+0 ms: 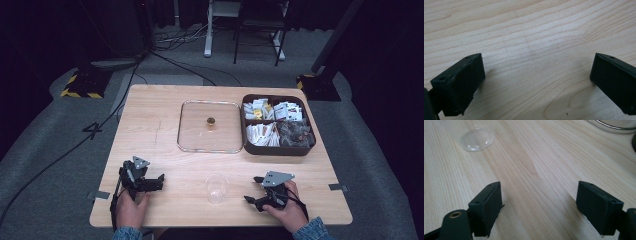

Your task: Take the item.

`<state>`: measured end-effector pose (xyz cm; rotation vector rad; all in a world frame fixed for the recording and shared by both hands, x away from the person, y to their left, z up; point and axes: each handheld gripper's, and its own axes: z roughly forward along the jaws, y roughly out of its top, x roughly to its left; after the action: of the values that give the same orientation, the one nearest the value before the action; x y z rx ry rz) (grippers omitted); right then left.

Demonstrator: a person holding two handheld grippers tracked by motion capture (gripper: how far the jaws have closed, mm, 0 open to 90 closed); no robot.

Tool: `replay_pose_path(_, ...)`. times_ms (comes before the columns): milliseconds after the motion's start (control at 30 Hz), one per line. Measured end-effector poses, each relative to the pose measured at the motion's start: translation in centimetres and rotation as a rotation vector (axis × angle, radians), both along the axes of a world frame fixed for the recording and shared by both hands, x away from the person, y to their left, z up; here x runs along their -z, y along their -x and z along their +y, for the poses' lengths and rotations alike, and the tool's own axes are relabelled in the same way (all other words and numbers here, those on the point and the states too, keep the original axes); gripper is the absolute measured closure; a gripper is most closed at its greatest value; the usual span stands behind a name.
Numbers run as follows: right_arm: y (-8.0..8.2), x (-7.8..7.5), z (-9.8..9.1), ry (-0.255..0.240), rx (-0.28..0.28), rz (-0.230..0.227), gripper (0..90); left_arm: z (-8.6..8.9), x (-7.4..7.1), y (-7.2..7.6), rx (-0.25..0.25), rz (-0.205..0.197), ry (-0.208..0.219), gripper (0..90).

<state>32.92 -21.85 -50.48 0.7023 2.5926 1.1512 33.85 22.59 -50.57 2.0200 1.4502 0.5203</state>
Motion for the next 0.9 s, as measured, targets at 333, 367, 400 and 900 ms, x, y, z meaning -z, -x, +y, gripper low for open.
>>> replay_pose_path(333,-0.01,-0.01,0.01,0.002,-0.001,0.001,21.0,0.0,0.0,0.0,0.0,0.0,0.0,0.0)
replay_pose_path(367,-0.01,-0.01,0.02,0.002,0.0,0.0,20.9,0.0,0.0,0.0,0.0,0.0,0.0,0.0)
replay_pose_path(400,-0.02,-0.01,0.02,0.003,-0.001,0.001,20.8,0.0,0.0,0.0,0.0,0.0,0.0,0.0)
replay_pose_path(900,-0.01,0.01,0.1,0.003,-0.002,0.001,19.6,0.13,0.0,0.01,0.016,0.001,0.002,0.0)
